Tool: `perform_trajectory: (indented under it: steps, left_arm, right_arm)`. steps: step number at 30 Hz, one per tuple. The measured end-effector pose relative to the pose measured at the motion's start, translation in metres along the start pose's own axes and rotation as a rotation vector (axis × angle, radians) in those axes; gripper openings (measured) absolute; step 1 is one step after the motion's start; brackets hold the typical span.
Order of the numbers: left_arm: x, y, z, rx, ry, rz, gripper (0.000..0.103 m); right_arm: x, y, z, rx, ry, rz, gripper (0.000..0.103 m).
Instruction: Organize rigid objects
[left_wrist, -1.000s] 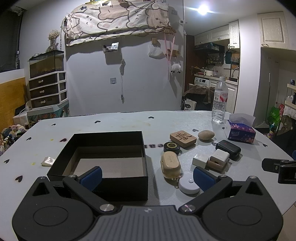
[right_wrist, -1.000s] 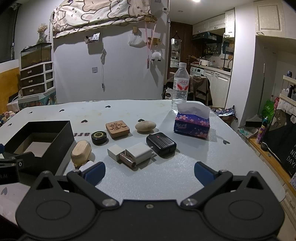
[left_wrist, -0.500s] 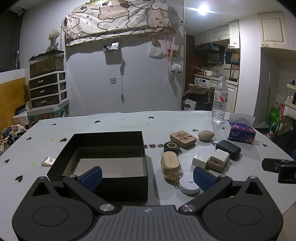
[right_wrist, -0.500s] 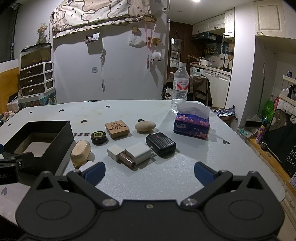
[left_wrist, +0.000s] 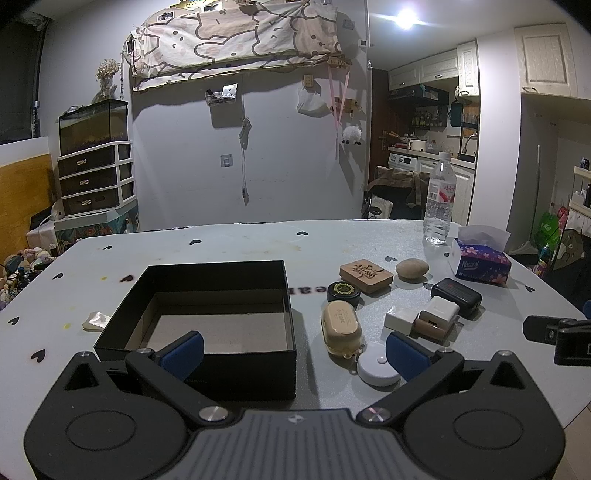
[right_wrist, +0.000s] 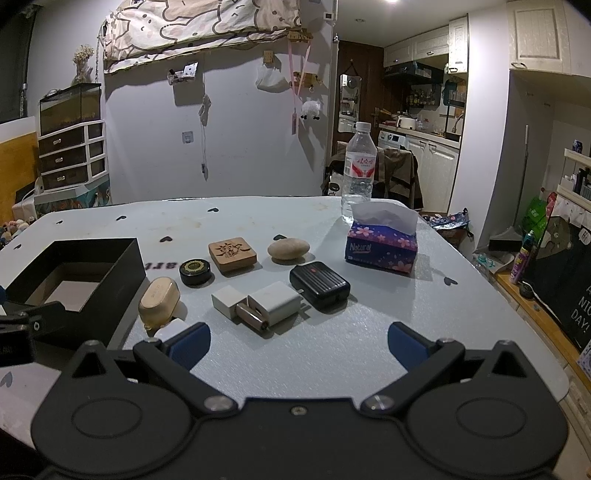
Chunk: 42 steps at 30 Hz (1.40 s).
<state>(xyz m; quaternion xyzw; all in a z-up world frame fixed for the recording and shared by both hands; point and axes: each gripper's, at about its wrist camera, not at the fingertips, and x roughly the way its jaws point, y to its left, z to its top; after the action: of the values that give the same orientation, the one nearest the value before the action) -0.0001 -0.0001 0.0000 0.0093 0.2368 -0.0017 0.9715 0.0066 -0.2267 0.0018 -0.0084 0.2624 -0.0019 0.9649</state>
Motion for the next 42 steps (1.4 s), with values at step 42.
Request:
perform_trajectory:
  steps: [42]
  left_arm:
    - [0.002, 0.019, 0.018, 0.011, -0.061, 0.02, 0.103]
  right_arm:
    - [-0.001, 0.007, 0.02, -0.021, -0.07, 0.006, 0.103]
